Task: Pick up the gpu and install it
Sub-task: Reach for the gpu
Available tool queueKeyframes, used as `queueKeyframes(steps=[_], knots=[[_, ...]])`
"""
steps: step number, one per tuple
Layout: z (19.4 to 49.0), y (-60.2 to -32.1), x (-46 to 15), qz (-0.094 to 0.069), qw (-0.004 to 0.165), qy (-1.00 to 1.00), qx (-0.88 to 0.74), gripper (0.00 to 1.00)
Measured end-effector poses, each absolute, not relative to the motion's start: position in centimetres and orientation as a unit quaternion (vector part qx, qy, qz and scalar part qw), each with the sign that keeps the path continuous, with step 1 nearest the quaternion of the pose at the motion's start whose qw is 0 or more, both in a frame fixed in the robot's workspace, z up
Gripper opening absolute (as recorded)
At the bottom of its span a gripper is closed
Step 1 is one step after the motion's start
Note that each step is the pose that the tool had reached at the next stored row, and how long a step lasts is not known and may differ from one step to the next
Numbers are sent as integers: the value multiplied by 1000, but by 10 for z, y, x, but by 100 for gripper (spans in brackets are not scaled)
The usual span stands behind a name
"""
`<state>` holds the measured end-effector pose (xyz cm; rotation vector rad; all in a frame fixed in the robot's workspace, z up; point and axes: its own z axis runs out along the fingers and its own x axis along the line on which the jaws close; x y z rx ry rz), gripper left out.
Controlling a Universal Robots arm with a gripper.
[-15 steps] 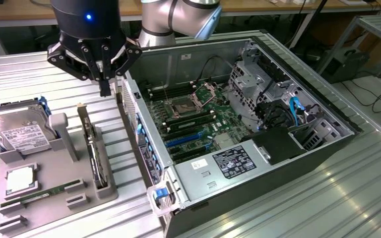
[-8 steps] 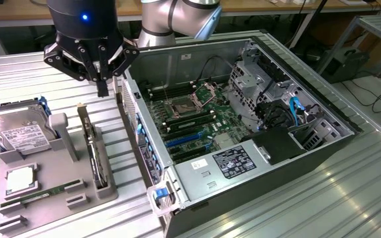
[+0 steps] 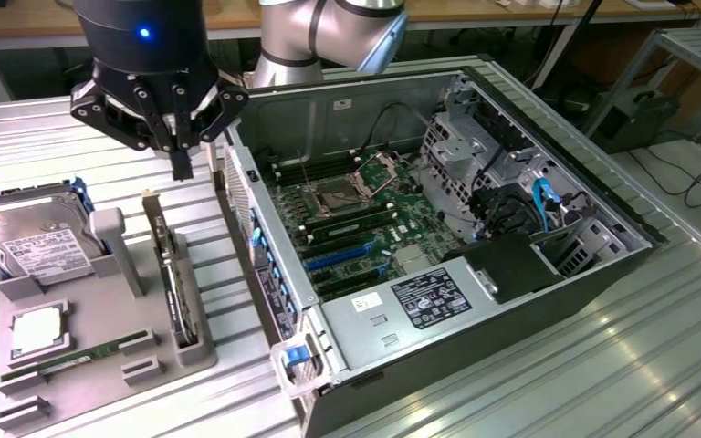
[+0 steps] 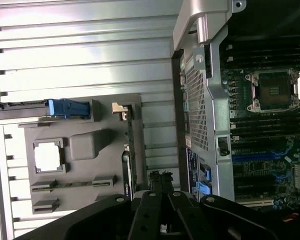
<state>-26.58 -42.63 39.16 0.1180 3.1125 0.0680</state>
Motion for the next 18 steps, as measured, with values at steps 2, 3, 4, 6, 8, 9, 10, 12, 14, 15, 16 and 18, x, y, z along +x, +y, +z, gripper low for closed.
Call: queueKeyframes(steps=[2, 3, 4, 6, 8, 9, 10, 12, 14, 15, 16, 18], knots=[[391, -426, -268, 22, 13, 999, 38, 11], [391, -426, -269, 22, 13, 999, 38, 11], [391, -426, -270, 22, 13, 999, 38, 11], [391, -426, -272, 22, 13, 999, 38, 11], [391, -426, -274, 22, 13, 999, 38, 11], [391, -426, -275, 22, 13, 999, 38, 11], [391, -426, -276, 22, 13, 999, 38, 11], [391, -426, -279, 22, 13, 999, 38, 11], [391, -426, -281, 22, 13, 999, 38, 11], [391, -426, -282, 22, 13, 999, 38, 11], [391, -426, -283, 22, 13, 999, 38, 11], [391, -426, -285, 22, 13, 999, 38, 11]])
